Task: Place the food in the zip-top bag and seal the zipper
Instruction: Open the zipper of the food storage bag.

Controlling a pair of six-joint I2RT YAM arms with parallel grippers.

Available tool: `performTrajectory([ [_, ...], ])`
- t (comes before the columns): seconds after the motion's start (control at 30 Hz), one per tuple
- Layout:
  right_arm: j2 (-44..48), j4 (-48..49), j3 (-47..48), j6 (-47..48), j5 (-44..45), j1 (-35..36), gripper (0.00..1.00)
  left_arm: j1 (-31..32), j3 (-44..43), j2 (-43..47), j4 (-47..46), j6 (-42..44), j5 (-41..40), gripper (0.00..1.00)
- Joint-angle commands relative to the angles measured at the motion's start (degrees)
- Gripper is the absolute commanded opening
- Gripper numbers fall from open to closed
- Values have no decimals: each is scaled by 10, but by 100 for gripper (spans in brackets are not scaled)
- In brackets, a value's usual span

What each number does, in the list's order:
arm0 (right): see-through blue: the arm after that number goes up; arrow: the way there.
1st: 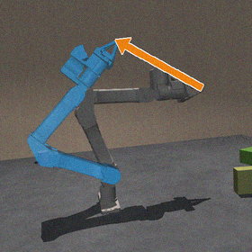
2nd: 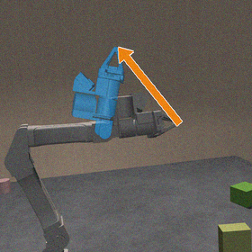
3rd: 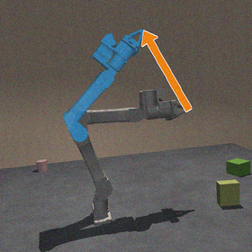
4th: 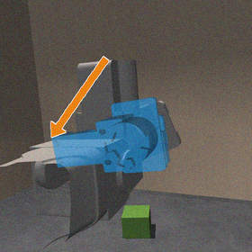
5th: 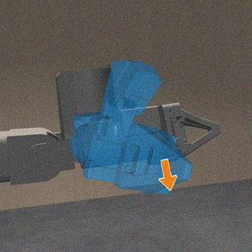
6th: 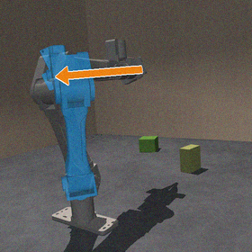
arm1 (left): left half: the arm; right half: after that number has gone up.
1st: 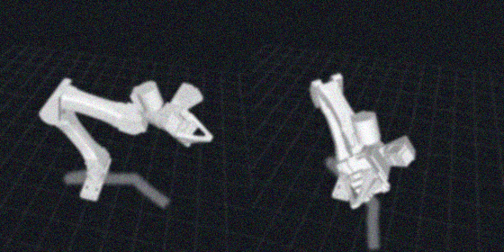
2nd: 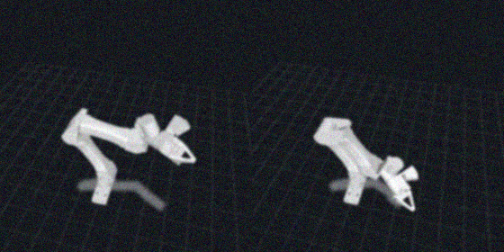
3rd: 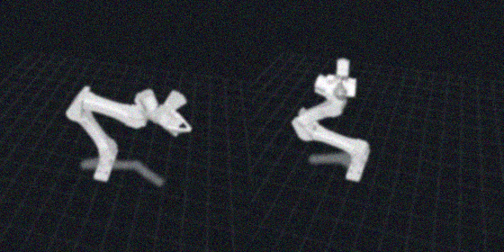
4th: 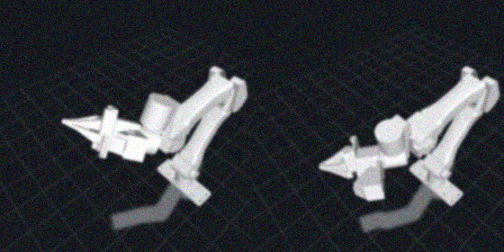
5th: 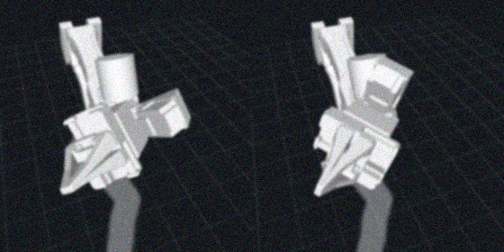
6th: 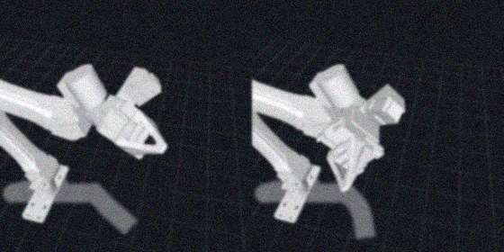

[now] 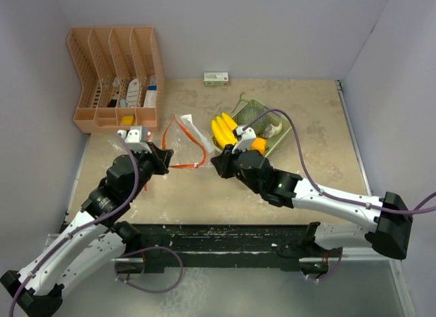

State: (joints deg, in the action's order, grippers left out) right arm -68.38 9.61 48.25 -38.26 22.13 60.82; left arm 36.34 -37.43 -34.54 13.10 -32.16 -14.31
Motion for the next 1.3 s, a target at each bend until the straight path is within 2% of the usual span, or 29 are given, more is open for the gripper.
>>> performTrajectory([
  [0.0, -3, -70, 40, 22, 103, -4, 23, -4, -53, -19, 101, 57, -87, 0],
  [0.07, -1, -23, 42, 66, 77, -4, 37, -3, -63, -42, 108, 63, -88, 0],
  [0.13, 2, 16, 49, 101, 31, -4, 40, -4, -75, -69, 118, 63, -88, 0],
  [0.3, -13, 67, 89, 147, -46, -4, 42, -3, -87, -103, 113, 59, -81, 0],
  [0.57, -120, 69, 178, 142, -90, -3, 45, -3, -92, -104, 90, 63, -66, 0],
  [0.77, -165, 57, 205, 108, -95, 1, 45, -3, -91, -106, 86, 64, -62, 0],
  [0.93, -204, 21, 242, 98, -86, 10, 49, -3, -86, -110, 77, 63, -58, 0],
  [1.13, -236, -13, 273, 77, -52, 14, 52, -3, -85, -112, 69, 63, -50, 0],
  [1.27, -264, -54, 300, 68, 7, 21, 50, -3, -86, -108, 69, 64, -47, 0],
])
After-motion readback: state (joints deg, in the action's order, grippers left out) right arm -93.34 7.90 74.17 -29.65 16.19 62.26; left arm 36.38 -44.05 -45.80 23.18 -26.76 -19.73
